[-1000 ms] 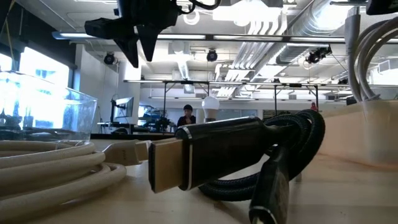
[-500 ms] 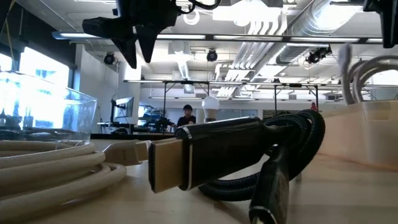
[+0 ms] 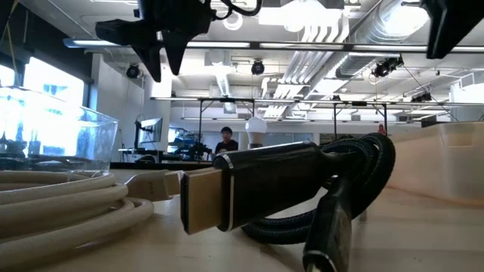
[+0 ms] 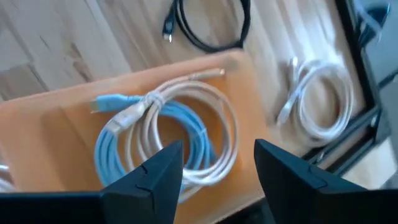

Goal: Pick & Place USB Port
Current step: Put the black USB cable into the transparent bin

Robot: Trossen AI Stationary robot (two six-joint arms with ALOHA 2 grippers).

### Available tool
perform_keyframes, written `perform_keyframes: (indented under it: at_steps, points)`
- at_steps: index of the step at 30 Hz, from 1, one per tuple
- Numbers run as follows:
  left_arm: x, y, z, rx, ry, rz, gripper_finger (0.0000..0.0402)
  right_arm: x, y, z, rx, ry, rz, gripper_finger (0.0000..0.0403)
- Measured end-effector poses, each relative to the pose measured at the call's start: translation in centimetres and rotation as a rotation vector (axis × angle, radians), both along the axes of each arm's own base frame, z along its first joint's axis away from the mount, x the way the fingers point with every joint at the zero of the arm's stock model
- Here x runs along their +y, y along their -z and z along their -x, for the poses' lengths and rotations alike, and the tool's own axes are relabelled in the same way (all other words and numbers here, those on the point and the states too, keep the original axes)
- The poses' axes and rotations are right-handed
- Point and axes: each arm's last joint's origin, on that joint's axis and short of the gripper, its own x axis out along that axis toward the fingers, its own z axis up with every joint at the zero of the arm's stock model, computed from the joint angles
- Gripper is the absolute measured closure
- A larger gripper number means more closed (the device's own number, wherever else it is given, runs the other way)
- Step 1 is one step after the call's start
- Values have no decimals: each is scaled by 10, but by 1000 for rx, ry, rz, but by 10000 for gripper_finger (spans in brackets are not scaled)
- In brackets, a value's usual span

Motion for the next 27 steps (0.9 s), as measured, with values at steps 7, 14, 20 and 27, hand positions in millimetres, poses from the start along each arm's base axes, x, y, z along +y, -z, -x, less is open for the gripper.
perform_keyframes:
  at_steps: [7,14,20,27]
  points:
    - [1,-1,1,9,4,-24,218,-19,0,-31,-81,-127,2,213]
    - [1,-6,4,-6,5,-26,218,-72,-3,-64,-165,-108,-18,213]
    - [3,-15,10,-33,2,-6,218,-136,-5,-75,-211,-35,-113,219]
    - [4,-28,19,-76,0,17,218,-196,5,-79,-241,43,-184,226]
